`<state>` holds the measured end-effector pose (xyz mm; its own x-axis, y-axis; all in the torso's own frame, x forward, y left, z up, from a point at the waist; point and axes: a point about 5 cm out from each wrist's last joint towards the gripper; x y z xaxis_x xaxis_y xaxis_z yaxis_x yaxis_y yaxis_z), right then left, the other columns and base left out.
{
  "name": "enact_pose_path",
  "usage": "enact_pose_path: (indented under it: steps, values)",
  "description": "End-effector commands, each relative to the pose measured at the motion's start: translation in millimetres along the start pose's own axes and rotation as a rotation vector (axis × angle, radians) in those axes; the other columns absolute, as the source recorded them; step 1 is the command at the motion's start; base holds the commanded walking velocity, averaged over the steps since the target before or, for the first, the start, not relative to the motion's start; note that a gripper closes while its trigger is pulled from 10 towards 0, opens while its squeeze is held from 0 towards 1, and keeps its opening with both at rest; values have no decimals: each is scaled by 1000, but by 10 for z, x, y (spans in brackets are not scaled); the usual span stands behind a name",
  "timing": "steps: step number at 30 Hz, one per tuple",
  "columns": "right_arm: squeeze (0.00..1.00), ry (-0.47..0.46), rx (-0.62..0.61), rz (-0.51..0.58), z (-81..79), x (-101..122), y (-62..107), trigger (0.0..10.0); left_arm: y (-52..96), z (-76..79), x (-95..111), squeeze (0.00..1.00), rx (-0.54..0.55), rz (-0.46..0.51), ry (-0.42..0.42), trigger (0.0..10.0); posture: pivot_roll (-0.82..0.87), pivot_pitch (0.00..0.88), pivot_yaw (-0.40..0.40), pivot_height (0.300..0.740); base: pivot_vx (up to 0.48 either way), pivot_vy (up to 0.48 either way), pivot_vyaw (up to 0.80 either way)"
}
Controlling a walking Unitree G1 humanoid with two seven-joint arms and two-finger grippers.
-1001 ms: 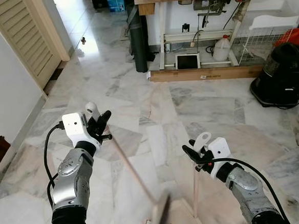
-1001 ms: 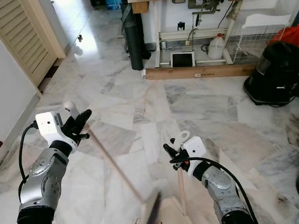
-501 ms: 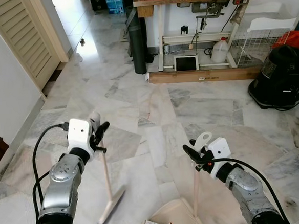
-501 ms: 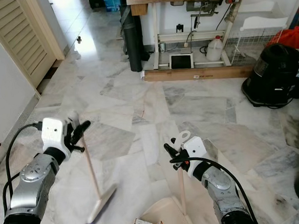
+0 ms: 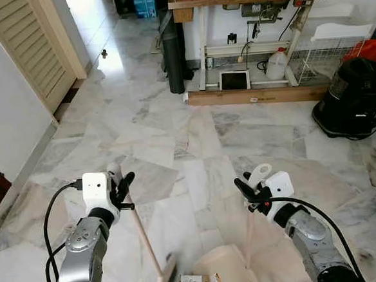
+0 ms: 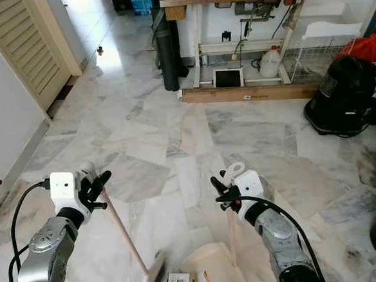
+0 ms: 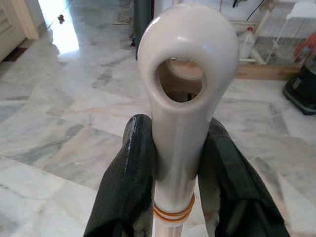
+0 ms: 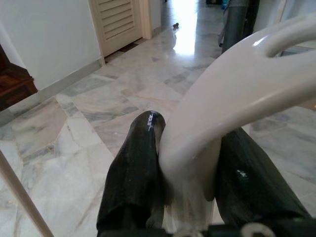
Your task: Sweep floor
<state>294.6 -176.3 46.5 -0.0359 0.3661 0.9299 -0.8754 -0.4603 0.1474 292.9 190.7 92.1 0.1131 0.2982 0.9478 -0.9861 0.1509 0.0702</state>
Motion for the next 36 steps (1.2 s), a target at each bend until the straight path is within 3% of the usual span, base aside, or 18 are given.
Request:
enact_pose_path:
  steps: [1,18,30,36]
  values:
    - [0,2,-9,35,14,76,-56,10000,-19,28,79,0,-12,34,25,10000,-39,43,68,740,0,0,0]
    - [0,1,-5,34,13,68,-48,10000,-72,51,158,0,-7,54,16,10000,-41,51,69,740,0,0,0]
    - [0,6,1,37,22,74,-48,10000,-87,103,160,0,-32,61,31,10000,-43,27,69,740,-230,0,0]
    - [0,6,2,39,24,79,-55,10000,-107,71,152,0,-4,46,-20,10000,-44,18,70,740,-160,0,0]
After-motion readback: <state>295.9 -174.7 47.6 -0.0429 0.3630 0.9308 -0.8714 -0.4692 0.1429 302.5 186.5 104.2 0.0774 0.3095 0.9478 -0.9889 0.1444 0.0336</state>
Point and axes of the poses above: a point about 5 cm out from each wrist's last joint towards the gripper, its own y axis pointing back from the gripper into the wrist, its own x axis along the axis of the wrist's last joint, z = x × y, and after that the axes turned 14 degrees about y, right-handed
